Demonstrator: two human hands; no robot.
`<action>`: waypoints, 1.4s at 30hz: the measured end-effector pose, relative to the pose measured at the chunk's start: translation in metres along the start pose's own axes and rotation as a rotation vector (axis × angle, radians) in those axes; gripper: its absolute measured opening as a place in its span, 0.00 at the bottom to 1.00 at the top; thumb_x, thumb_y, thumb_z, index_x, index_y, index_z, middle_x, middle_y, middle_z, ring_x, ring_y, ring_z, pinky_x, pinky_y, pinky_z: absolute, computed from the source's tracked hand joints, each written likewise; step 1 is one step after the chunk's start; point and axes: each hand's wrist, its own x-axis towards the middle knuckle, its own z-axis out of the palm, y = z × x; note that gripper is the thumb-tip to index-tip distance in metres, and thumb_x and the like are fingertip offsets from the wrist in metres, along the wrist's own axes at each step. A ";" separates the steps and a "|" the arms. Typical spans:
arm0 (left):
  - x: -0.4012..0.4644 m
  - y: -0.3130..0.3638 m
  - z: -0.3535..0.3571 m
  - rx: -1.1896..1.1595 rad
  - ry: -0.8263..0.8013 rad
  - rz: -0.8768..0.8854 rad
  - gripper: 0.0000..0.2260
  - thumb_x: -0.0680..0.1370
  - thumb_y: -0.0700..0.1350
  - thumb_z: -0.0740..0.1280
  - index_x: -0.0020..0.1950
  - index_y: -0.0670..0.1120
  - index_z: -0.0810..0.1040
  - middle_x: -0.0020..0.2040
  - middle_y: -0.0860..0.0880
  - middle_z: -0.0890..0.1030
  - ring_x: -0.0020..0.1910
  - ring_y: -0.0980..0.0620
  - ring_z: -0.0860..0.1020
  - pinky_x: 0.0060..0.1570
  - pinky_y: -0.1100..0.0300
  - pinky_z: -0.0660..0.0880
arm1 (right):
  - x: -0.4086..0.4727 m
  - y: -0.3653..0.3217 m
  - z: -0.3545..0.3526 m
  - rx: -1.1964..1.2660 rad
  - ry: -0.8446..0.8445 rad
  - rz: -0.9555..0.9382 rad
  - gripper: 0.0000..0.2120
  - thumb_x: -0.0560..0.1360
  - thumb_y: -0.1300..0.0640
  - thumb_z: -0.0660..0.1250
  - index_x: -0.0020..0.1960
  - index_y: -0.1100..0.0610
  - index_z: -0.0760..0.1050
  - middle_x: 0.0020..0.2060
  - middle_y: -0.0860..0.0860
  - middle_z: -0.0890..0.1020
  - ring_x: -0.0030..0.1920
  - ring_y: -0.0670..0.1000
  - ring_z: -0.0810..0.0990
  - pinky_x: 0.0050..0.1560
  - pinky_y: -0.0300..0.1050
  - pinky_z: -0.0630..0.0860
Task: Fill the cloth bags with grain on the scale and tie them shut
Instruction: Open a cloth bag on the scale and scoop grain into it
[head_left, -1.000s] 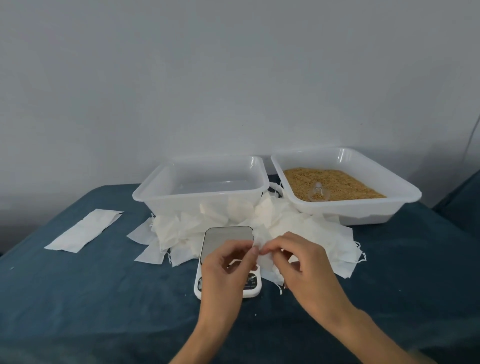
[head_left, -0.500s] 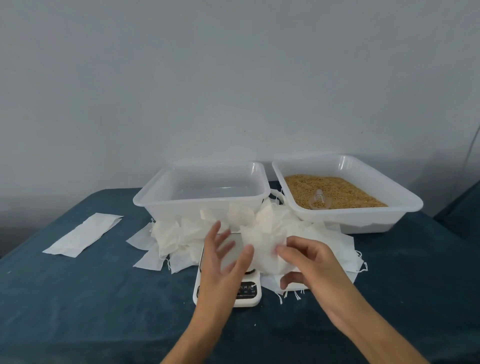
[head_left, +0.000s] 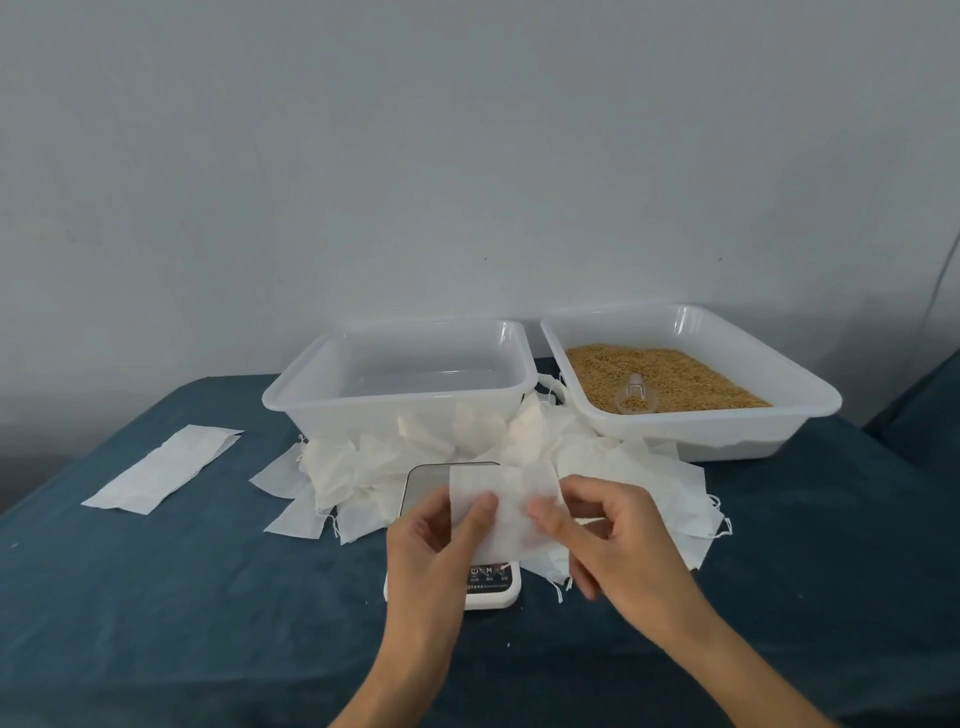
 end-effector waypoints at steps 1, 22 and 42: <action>0.001 0.000 -0.001 0.003 0.019 0.008 0.09 0.76 0.50 0.72 0.50 0.46 0.87 0.45 0.43 0.88 0.41 0.52 0.84 0.40 0.64 0.79 | 0.001 0.000 -0.001 -0.002 0.020 0.010 0.17 0.78 0.44 0.69 0.40 0.57 0.79 0.41 0.53 0.86 0.19 0.52 0.70 0.24 0.37 0.67; 0.014 -0.001 -0.017 0.239 0.070 0.022 0.08 0.83 0.45 0.69 0.55 0.60 0.82 0.36 0.36 0.80 0.32 0.50 0.75 0.30 0.57 0.73 | -0.005 0.001 -0.007 -0.091 -0.081 -0.109 0.28 0.80 0.42 0.67 0.31 0.62 0.67 0.21 0.59 0.69 0.22 0.50 0.80 0.27 0.40 0.67; 0.089 -0.025 -0.017 0.387 -0.223 0.158 0.08 0.78 0.48 0.74 0.57 0.55 0.82 0.51 0.56 0.86 0.50 0.56 0.84 0.46 0.64 0.79 | 0.085 -0.005 -0.098 -0.223 -0.002 -0.059 0.12 0.81 0.46 0.65 0.54 0.50 0.84 0.42 0.52 0.87 0.25 0.54 0.79 0.23 0.40 0.72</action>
